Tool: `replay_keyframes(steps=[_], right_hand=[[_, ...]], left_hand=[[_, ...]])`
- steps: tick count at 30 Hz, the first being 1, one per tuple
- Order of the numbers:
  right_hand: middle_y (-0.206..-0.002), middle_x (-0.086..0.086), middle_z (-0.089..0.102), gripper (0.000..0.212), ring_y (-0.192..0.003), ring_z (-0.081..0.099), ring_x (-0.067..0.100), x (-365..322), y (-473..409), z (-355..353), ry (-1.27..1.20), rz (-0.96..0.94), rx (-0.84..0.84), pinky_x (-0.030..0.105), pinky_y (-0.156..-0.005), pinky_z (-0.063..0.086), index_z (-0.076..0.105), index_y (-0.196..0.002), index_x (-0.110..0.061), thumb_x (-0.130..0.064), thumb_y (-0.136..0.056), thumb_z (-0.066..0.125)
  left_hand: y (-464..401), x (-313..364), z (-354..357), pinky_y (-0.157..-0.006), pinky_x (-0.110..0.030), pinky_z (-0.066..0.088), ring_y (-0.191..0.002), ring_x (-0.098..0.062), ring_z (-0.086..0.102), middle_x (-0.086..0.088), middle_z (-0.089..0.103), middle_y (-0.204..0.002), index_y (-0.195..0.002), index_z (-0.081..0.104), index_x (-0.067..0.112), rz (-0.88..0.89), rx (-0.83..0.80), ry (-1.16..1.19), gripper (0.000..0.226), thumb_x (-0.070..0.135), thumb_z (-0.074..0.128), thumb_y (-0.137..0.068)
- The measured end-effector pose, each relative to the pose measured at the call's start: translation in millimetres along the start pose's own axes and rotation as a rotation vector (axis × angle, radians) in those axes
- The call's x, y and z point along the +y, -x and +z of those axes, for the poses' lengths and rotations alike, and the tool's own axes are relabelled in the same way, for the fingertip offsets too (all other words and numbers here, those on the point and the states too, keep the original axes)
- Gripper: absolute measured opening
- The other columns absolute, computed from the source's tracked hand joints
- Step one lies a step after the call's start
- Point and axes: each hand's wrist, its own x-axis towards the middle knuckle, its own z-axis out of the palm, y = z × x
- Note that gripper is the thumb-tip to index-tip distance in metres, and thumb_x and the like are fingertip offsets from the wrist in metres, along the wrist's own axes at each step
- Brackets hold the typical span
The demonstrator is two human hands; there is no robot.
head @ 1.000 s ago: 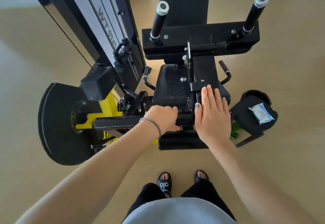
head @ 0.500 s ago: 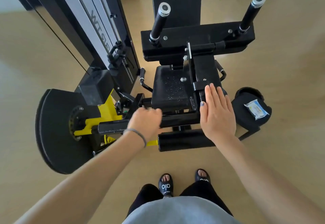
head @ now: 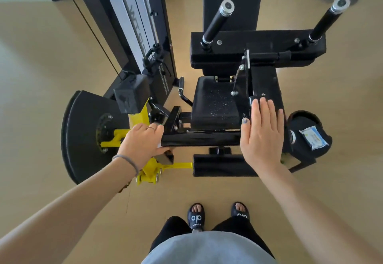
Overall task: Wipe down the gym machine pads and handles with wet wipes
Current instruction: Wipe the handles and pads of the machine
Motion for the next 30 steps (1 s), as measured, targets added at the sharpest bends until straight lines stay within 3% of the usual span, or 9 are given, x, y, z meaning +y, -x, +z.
replay_keyframes(steps=[3,6,8,10,14,17,21,25,30], right_hand=[[-0.152,0.010,0.049,0.057,-0.149,0.034,0.027,-56,4,3,-0.136,-0.199,-0.072,0.048,-0.125,0.019,0.042,-0.151,-0.005,-0.036,-0.109,0.019],[-0.147,0.005,0.056,0.065,-0.146,0.038,0.023,-91,10,23,-0.153,-0.205,-0.252,0.045,-0.126,0.017,0.046,-0.150,-0.009,-0.041,-0.107,0.008],[-0.132,0.005,0.066,0.068,-0.134,0.052,0.023,-95,12,32,-0.127,-0.178,-0.299,0.046,-0.123,0.024,0.057,-0.141,-0.010,-0.042,-0.106,0.008],[-0.106,0.001,0.074,0.065,-0.107,0.065,0.021,-91,14,32,-0.076,-0.213,-0.288,0.042,-0.113,0.038,0.069,-0.121,-0.014,-0.040,-0.108,0.012],[-0.074,-0.005,0.065,0.065,-0.076,0.060,0.017,-96,11,29,-0.042,-0.199,-0.250,0.037,-0.088,0.046,0.068,-0.082,-0.017,-0.039,-0.109,0.013],[-0.070,-0.005,0.065,0.066,-0.072,0.059,0.017,-101,13,35,-0.028,-0.172,-0.189,0.038,-0.087,0.047,0.068,-0.075,-0.016,-0.039,-0.110,0.017],[-0.070,-0.004,0.065,0.063,-0.072,0.060,0.019,-97,13,39,-0.041,-0.185,-0.159,0.039,-0.087,0.046,0.067,-0.076,-0.016,-0.036,-0.110,0.018],[-0.067,-0.006,0.059,0.061,-0.070,0.057,0.017,-95,15,40,-0.055,-0.180,-0.137,0.038,-0.087,0.046,0.062,-0.073,-0.018,-0.036,-0.110,0.018],[-0.065,-0.005,0.060,0.068,-0.070,0.057,0.018,-102,14,42,-0.028,-0.131,-0.131,0.040,-0.089,0.046,0.062,-0.068,-0.016,-0.039,-0.109,0.012]], left_hand=[[-16,44,-13,-0.084,-0.034,0.048,-0.093,-0.023,0.064,-0.002,0.063,-0.102,-0.116,0.053,0.016,0.017,0.079,0.097,0.039,0.048,0.057,-0.094],[-22,95,-24,-0.092,-0.038,0.044,-0.102,-0.026,0.057,-0.008,0.059,-0.113,-0.127,0.049,0.009,0.061,0.125,0.162,0.043,0.038,0.035,-0.098],[-14,81,-22,-0.093,-0.038,0.045,-0.102,-0.026,0.057,-0.009,0.059,-0.114,-0.130,0.048,0.008,0.069,0.178,0.131,0.051,0.047,0.038,-0.099],[4,42,-4,-0.088,-0.036,0.047,-0.096,-0.024,0.058,-0.005,0.059,-0.107,-0.125,0.050,0.011,0.034,0.154,0.069,0.057,0.059,0.048,-0.095],[30,-28,27,-0.091,-0.035,0.050,-0.096,-0.022,0.059,0.000,0.061,-0.103,-0.116,0.055,0.016,-0.053,0.121,0.094,0.057,0.067,0.045,-0.092],[12,7,18,-0.090,-0.036,0.048,-0.096,-0.024,0.058,-0.003,0.060,-0.105,-0.116,0.053,0.015,-0.043,0.175,0.133,0.063,0.071,0.046,-0.088],[-1,65,8,-0.103,-0.043,0.042,-0.102,-0.032,0.053,-0.013,0.055,-0.113,-0.125,0.047,0.002,0.015,0.224,0.145,0.078,0.072,0.042,-0.091],[20,12,25,-0.100,-0.040,0.044,-0.101,-0.026,0.055,-0.006,0.057,-0.109,-0.122,0.050,0.009,-0.015,0.246,0.145,0.059,0.061,0.040,-0.097],[33,-10,44,-0.097,-0.037,0.048,-0.102,-0.024,0.056,-0.004,0.058,-0.110,-0.122,0.051,0.012,-0.181,0.196,0.248,0.063,0.066,0.032,-0.098]])
